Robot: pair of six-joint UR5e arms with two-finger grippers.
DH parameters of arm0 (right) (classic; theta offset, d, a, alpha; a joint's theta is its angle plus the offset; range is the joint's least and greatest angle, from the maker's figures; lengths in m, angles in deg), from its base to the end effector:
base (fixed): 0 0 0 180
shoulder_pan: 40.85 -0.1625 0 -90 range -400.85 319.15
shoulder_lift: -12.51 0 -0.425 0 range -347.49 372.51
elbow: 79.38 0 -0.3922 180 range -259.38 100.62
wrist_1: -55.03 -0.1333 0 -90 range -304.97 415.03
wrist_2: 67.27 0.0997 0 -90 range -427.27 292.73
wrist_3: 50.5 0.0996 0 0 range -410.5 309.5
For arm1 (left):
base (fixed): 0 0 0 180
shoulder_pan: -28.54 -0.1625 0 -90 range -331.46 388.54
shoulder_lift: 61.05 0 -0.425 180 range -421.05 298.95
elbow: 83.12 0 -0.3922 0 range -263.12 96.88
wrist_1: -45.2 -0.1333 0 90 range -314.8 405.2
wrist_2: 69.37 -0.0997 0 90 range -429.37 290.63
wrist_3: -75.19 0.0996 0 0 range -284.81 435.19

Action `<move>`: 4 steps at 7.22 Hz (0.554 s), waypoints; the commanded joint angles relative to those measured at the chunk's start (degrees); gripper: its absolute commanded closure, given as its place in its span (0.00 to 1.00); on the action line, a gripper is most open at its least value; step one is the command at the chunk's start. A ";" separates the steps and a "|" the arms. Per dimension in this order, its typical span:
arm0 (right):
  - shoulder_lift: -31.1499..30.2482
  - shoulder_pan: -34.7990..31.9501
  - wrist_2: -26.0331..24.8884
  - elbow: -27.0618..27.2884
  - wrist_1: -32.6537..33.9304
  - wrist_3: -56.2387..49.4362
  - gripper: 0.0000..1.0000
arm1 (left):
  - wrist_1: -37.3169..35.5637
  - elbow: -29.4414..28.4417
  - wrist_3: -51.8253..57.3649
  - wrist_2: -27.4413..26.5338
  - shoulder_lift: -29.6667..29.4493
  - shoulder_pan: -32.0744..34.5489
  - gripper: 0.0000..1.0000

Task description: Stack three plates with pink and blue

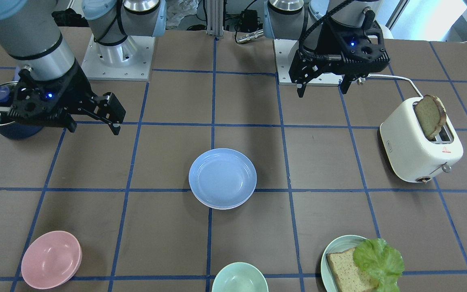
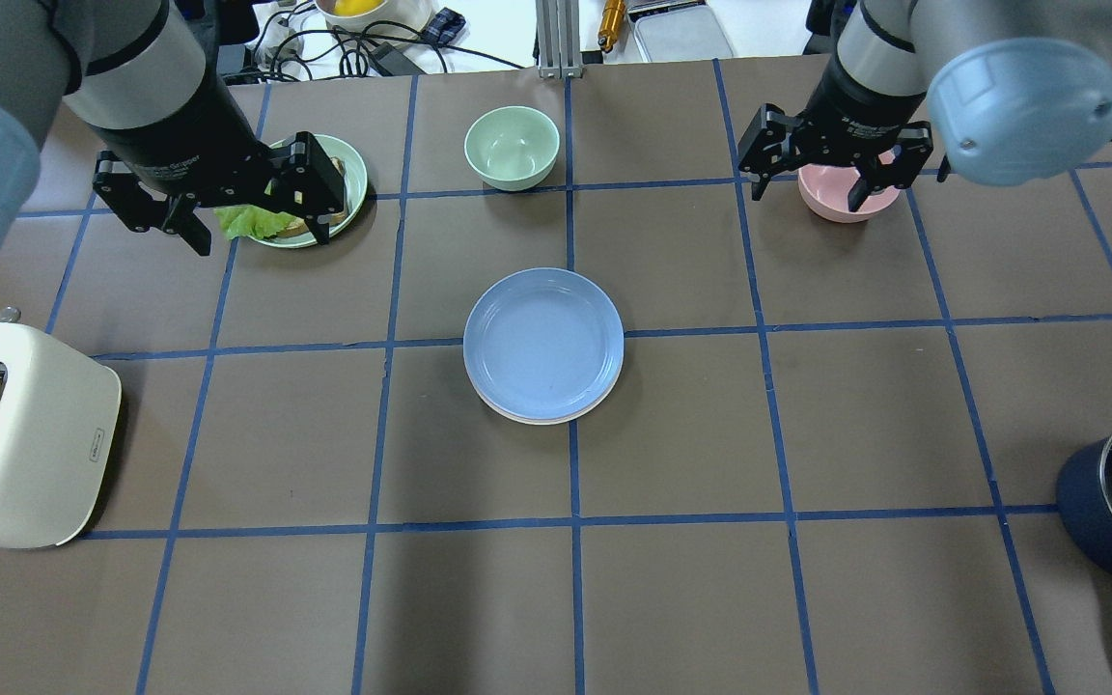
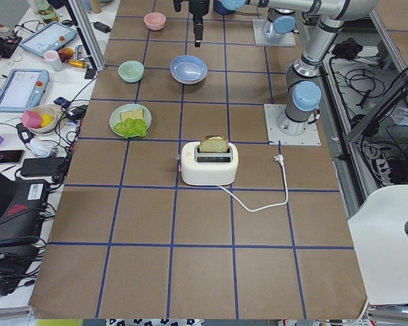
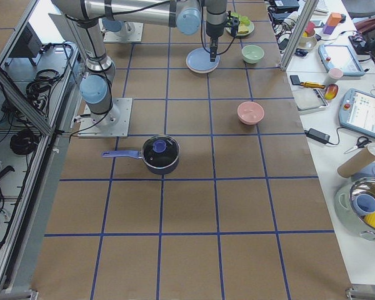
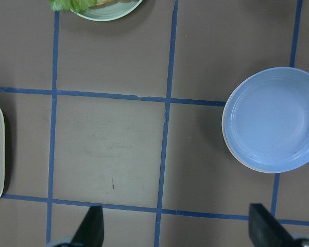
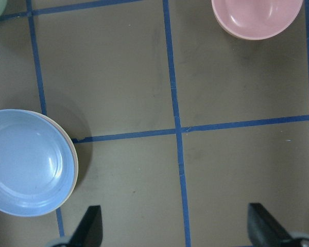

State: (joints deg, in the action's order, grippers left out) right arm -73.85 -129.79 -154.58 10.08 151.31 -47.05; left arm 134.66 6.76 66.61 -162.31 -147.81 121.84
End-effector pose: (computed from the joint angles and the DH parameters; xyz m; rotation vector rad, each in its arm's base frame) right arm 0.1283 -0.5261 0.4716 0.1197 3.0900 -0.0843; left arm -0.1552 -0.4656 0.5173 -0.1453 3.0922 -0.1130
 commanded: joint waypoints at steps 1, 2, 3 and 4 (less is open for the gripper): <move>-0.32 -0.09 -3.39 -3.49 -4.52 -7.71 0.00 | -0.16 0.03 -0.21 0.21 -0.25 0.04 0.00; -1.00 -0.09 -2.70 -3.50 -4.61 -8.10 0.00 | -0.25 -0.06 -0.12 0.39 -0.51 -0.22 0.00; -1.01 -0.17 -2.61 -3.42 -4.61 -7.84 0.00 | -0.16 -0.75 0.05 3.96 -1.21 -1.35 0.00; -0.92 -0.96 -2.69 -3.59 -4.44 -7.41 0.00 | -0.25 -0.76 0.67 4.52 -1.39 -3.02 0.00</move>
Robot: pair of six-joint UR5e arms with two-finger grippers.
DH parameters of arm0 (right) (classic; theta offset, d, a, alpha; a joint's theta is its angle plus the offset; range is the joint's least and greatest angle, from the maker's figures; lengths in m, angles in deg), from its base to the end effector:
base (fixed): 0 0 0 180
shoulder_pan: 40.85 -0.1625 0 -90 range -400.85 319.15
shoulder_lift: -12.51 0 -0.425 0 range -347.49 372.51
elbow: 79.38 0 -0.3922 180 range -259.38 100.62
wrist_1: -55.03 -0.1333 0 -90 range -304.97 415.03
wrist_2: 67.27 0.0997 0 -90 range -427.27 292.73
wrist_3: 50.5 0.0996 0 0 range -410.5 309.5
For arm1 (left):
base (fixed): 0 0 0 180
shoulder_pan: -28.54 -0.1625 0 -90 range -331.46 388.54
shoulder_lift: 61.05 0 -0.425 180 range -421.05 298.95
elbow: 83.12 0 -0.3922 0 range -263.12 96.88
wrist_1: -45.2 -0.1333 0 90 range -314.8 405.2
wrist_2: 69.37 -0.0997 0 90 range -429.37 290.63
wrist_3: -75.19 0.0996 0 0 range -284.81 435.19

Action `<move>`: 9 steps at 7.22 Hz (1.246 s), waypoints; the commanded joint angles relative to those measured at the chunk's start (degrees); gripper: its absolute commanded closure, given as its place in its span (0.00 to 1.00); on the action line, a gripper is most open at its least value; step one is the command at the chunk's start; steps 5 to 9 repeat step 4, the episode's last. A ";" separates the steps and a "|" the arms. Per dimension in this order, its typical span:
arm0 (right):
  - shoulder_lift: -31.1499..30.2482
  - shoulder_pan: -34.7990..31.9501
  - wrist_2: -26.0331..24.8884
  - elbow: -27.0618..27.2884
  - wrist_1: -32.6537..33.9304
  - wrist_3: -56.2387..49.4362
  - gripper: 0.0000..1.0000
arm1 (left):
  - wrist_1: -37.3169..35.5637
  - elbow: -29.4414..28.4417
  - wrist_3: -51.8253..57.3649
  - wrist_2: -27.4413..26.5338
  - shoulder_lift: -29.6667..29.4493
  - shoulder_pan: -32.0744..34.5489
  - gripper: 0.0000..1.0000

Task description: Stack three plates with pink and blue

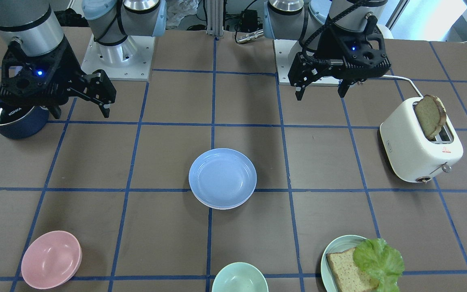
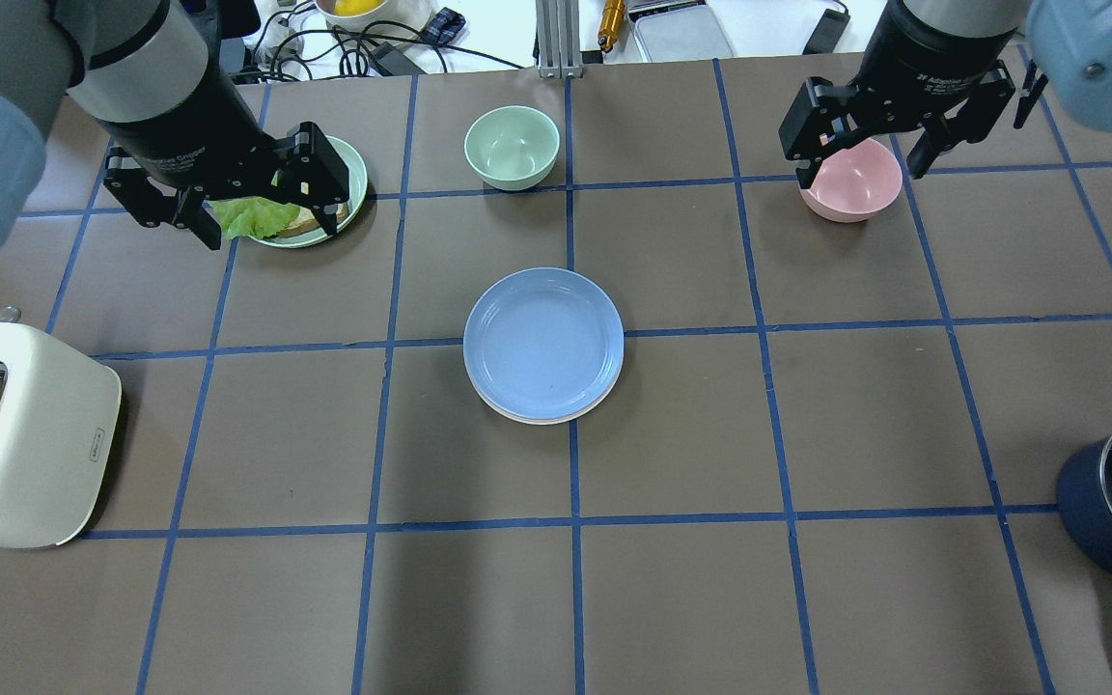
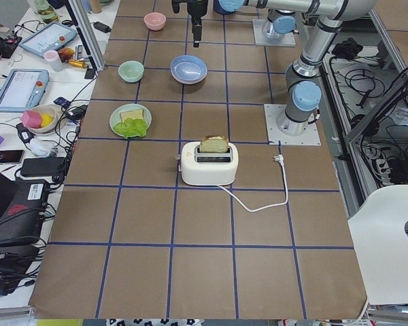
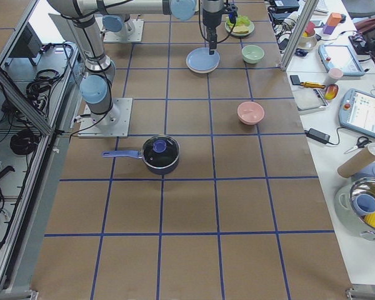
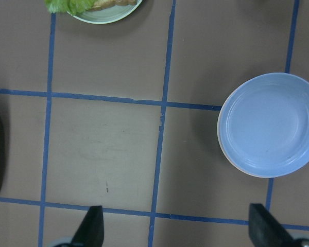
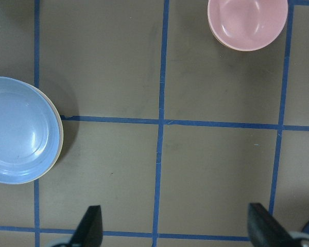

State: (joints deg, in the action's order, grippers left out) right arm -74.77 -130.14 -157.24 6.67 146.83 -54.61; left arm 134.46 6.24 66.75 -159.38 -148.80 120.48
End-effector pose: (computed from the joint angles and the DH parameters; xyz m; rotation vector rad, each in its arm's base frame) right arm 0.1269 -0.5187 0.5012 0.0931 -3.1374 0.0830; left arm -0.1495 -0.4760 0.5139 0.1777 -3.1294 0.0989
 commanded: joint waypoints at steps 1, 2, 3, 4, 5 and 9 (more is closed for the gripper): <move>0.17 -2.27 -0.91 -0.18 0.74 0.76 0.00 | -0.31 0.37 0.53 1.59 -0.23 -1.50 0.00; 0.69 -2.29 -0.74 -0.44 0.84 0.60 0.00 | -1.45 0.55 0.53 1.67 -0.31 -1.50 0.00; 0.79 -2.29 -0.83 -0.53 0.84 0.59 0.00 | -1.46 0.56 0.53 1.67 -0.14 -1.67 0.00; 0.79 -2.29 -0.74 -0.27 0.84 0.77 0.00 | -1.46 0.64 0.53 2.28 -0.14 -1.67 0.00; 0.79 -2.29 -0.74 -0.27 0.84 0.77 0.00 | -1.46 0.64 0.53 2.28 -0.14 -1.67 0.00; 0.79 -2.29 -0.74 -0.27 0.84 0.77 0.00 | -1.46 0.64 0.53 2.28 -0.14 -1.67 0.00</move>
